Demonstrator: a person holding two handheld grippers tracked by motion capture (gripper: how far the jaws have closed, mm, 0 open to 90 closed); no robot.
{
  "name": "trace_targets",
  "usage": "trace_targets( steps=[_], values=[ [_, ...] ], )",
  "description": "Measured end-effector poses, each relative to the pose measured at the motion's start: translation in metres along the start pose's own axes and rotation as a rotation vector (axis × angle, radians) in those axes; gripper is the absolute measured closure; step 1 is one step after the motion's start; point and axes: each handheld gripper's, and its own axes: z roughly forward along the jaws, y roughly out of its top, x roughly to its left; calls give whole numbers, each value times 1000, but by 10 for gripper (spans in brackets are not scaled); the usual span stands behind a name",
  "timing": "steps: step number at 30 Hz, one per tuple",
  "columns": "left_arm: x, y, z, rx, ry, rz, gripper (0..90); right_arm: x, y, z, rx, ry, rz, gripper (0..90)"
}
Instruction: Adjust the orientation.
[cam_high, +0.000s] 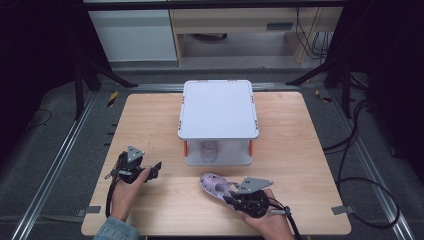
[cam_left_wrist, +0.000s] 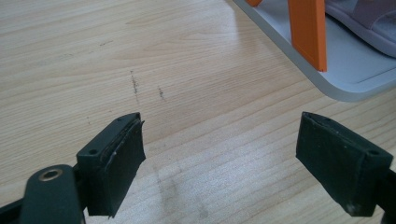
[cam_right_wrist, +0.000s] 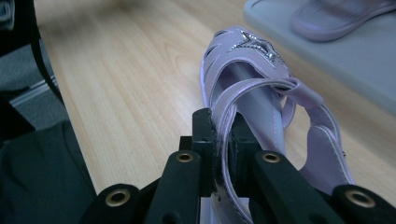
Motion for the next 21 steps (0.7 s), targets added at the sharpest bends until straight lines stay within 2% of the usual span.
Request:
trace_targets(
  steps=[4, 5, 6, 9, 11, 14, 15, 17, 18, 19, 20, 21],
  values=[
    [0, 0, 0, 0, 0, 0, 142, 5, -2, 5, 9, 12, -14, 838],
    [0, 0, 0, -1, 0, 0, 142, 7, -3, 7, 19, 13, -31, 800],
    [0, 0, 0, -1, 0, 0, 142, 7, -3, 7, 19, 13, -31, 800],
    [0, 0, -1, -1, 0, 0, 142, 9, -6, 10, 39, 27, -47, 686],
    [0, 0, -1, -1, 0, -2, 142, 9, -6, 7, 35, 44, -41, 645],
    [0, 0, 0, 0, 1, -3, 142, 8, -5, -7, 7, 61, -51, 626],
    [0, 0, 0, 0, 1, 0, 142, 4, -2, -18, -19, 55, -49, 629],
    [-1, 0, 0, 0, 1, 1, 142, -2, 1, -29, -46, 41, -39, 634],
    [-1, 0, 0, 0, 1, 1, 143, -2, 1, -29, -46, 41, -39, 634],
    [-1, 0, 0, 1, 2, 1, 142, -9, 4, -35, -42, 5, -48, 634],
    [-1, 0, 0, 1, 2, 1, 142, -9, 4, -35, -42, 5, -48, 634],
    [-1, 0, 0, 2, 2, 2, 143, -17, 6, -35, -24, -25, -54, 627]
  ],
)
